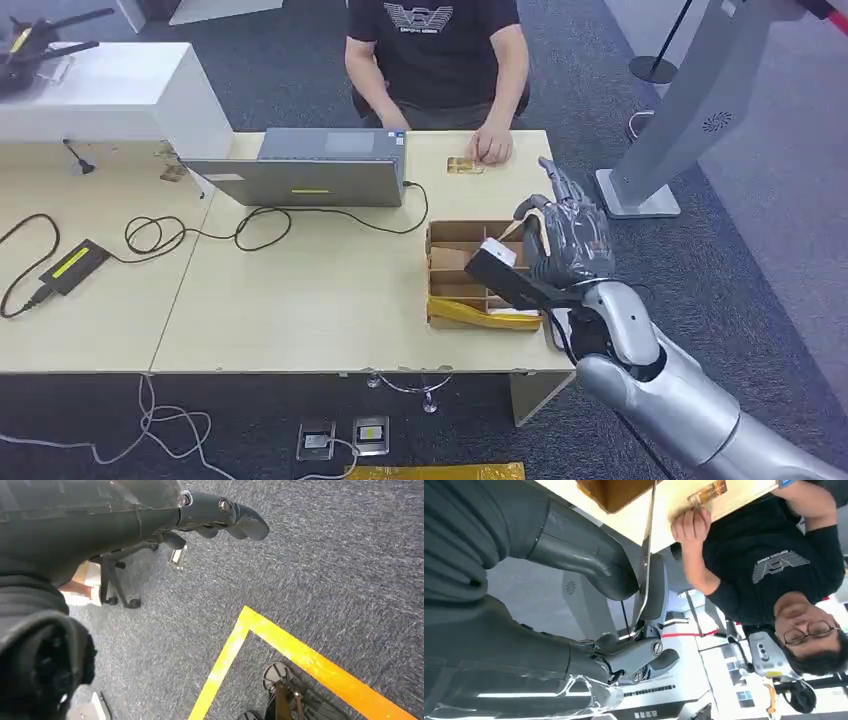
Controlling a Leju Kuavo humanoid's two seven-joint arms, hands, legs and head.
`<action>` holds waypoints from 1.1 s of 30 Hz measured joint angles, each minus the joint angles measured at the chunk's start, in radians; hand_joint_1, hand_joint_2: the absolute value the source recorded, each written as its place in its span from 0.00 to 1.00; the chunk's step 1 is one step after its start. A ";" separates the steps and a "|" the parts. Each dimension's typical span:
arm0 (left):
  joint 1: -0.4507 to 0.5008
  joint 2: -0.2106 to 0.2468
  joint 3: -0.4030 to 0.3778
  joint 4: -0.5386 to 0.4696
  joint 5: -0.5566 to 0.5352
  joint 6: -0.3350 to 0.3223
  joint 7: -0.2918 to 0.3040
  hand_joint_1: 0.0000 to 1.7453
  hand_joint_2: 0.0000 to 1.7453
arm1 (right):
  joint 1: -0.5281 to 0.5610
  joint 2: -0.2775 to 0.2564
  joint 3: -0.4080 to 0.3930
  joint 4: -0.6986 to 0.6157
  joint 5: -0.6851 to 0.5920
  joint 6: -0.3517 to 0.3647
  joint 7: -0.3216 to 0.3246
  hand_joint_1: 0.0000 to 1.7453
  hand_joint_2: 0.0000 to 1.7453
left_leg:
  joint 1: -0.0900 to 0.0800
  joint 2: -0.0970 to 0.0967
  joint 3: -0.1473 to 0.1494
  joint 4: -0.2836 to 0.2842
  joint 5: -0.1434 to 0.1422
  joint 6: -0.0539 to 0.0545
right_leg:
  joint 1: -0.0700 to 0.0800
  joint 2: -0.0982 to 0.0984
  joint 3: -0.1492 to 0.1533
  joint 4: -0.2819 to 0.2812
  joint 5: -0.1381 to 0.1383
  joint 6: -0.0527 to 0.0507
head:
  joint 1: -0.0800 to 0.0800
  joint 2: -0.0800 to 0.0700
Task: Pass the card to the sensor for recognition and then transmit it.
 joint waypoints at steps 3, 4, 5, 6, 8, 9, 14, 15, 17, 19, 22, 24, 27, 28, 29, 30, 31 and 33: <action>0.000 0.000 0.000 0.000 0.000 0.000 0.000 0.00 0.00 | 0.000 -0.003 -0.003 -0.013 0.000 0.000 0.000 1.00 1.00 | 0.000 0.000 0.000 0.000 0.000 0.000 | 0.000 0.000 0.000 0.000 0.000 0.000 | 0.000 0.000; 0.000 0.000 0.000 0.000 0.000 0.000 0.000 0.00 0.00 | 0.000 -0.004 -0.003 -0.016 0.000 0.000 0.000 1.00 1.00 | 0.000 0.000 0.000 0.000 0.000 0.000 | 0.000 0.000 0.000 0.000 0.000 0.000 | 0.000 0.000; 0.000 0.000 0.000 0.000 0.000 0.000 0.000 0.00 0.00 | 0.000 -0.004 -0.005 -0.019 0.001 -0.002 0.000 1.00 1.00 | 0.000 0.000 0.000 0.000 0.000 0.000 | 0.000 0.000 0.000 0.000 0.000 0.000 | 0.000 0.000; 0.000 0.000 0.000 0.000 0.000 0.000 0.000 0.00 0.00 | 0.000 -0.004 -0.007 -0.022 0.002 -0.005 -0.002 1.00 1.00 | 0.000 0.000 0.000 0.000 0.000 0.000 | 0.000 0.000 0.000 0.000 0.000 0.000 | 0.000 0.000; 0.000 0.000 0.000 0.000 0.000 -0.003 0.000 0.00 0.00 | 0.000 -0.004 -0.012 -0.028 0.003 -0.014 -0.009 1.00 1.00 | 0.000 0.000 0.000 0.000 0.000 0.000 | 0.000 0.000 0.000 0.000 0.000 0.000 | 0.000 0.000; 0.000 0.000 0.000 0.000 0.000 -0.005 0.000 0.00 0.00 | 0.001 -0.004 -0.013 -0.030 0.003 -0.017 -0.014 1.00 1.00 | 0.000 0.000 0.000 0.000 0.000 0.000 | 0.000 0.000 0.000 0.000 0.000 0.000 | 0.000 0.000; 0.000 0.000 0.000 0.000 -0.013 -0.009 0.000 0.00 0.00 | 0.003 -0.003 -0.018 -0.028 -0.003 -0.024 -0.048 1.00 1.00 | 0.000 0.000 0.000 0.000 0.000 0.000 | 0.000 0.000 0.000 0.000 0.000 0.000 | 0.000 0.000; 0.000 0.000 0.000 0.000 -0.015 -0.009 0.000 0.00 0.00 | 0.003 -0.002 -0.018 -0.027 -0.005 -0.025 -0.057 1.00 1.00 | 0.000 0.000 -0.001 0.000 0.000 0.000 | 0.000 0.000 0.000 0.000 0.000 0.000 | 0.000 0.000; 0.000 -0.001 0.000 0.000 -0.021 -0.009 0.000 0.00 0.00 | -0.003 0.007 -0.018 -0.017 -0.008 -0.027 -0.076 1.00 1.00 | 0.000 0.000 -0.001 0.000 0.000 0.000 | 0.000 0.000 0.000 0.000 0.000 0.000 | 0.000 0.000; -0.001 -0.001 0.000 0.000 -0.024 -0.009 0.000 0.00 0.00 | -0.013 0.016 -0.018 -0.004 -0.013 -0.026 -0.084 1.00 1.00 | 0.000 0.000 -0.001 0.000 0.000 0.000 | 0.000 0.000 0.000 0.000 0.000 0.000 | 0.000 0.000; -0.001 -0.003 0.000 0.000 -0.026 -0.011 -0.001 0.00 0.00 | -0.025 0.028 -0.018 0.012 -0.029 -0.027 -0.090 1.00 1.00 | 0.000 0.000 -0.001 0.000 0.000 0.000 | 0.000 -0.001 0.000 0.000 0.000 0.000 | 0.000 0.000; -0.001 -0.003 0.000 0.000 -0.031 -0.013 -0.003 0.00 0.00 | -0.037 0.040 -0.018 0.028 -0.052 -0.030 -0.098 1.00 1.00 | 0.000 0.000 -0.001 0.000 0.000 0.000 | 0.000 -0.001 0.000 0.000 0.000 0.000 | 0.000 0.000; -0.002 -0.005 0.000 0.000 -0.040 -0.023 -0.006 0.00 0.00 | -0.063 0.061 -0.018 0.055 -0.063 -0.032 -0.106 1.00 1.00 | 0.000 0.000 -0.001 0.000 0.000 0.000 | 0.000 -0.001 0.000 0.000 0.000 0.000 | 0.000 0.000; -0.002 -0.005 0.000 0.000 -0.042 -0.026 -0.006 0.00 0.00 | -0.069 0.068 -0.018 0.066 -0.063 -0.031 -0.106 1.00 1.00 | 0.000 0.000 -0.001 0.000 0.000 0.000 | 0.000 -0.001 0.000 0.000 0.000 0.000 | 0.000 0.000; -0.002 -0.006 0.000 0.000 -0.045 -0.030 -0.006 0.00 0.00 | -0.073 0.074 -0.018 0.075 -0.062 -0.030 -0.105 1.00 1.00 | 0.000 0.000 -0.001 0.000 0.000 0.000 | 0.000 -0.001 0.000 0.000 0.000 0.000 | 0.000 0.000; -0.002 -0.006 0.000 0.000 -0.050 -0.032 -0.006 0.00 0.00 | -0.076 0.080 -0.018 0.085 -0.059 -0.029 -0.099 1.00 1.00 | 0.000 0.000 -0.001 0.000 0.000 0.000 | 0.000 -0.001 0.000 0.000 0.000 0.000 | 0.000 0.000; -0.003 -0.007 0.000 0.000 -0.053 -0.033 -0.006 0.00 0.00 | -0.078 0.083 -0.018 0.091 -0.059 -0.028 -0.096 1.00 1.00 | 0.000 0.000 -0.001 0.000 0.000 0.000 | 0.000 -0.001 0.000 0.000 0.000 0.000 | 0.000 0.000; -0.005 -0.008 0.000 0.000 -0.058 -0.034 -0.006 0.00 0.00 | -0.082 0.090 -0.018 0.105 -0.057 -0.028 -0.089 1.00 1.00 | 0.000 0.000 -0.001 0.000 0.000 0.000 | 0.000 -0.001 0.000 0.000 0.000 0.000 | 0.000 0.000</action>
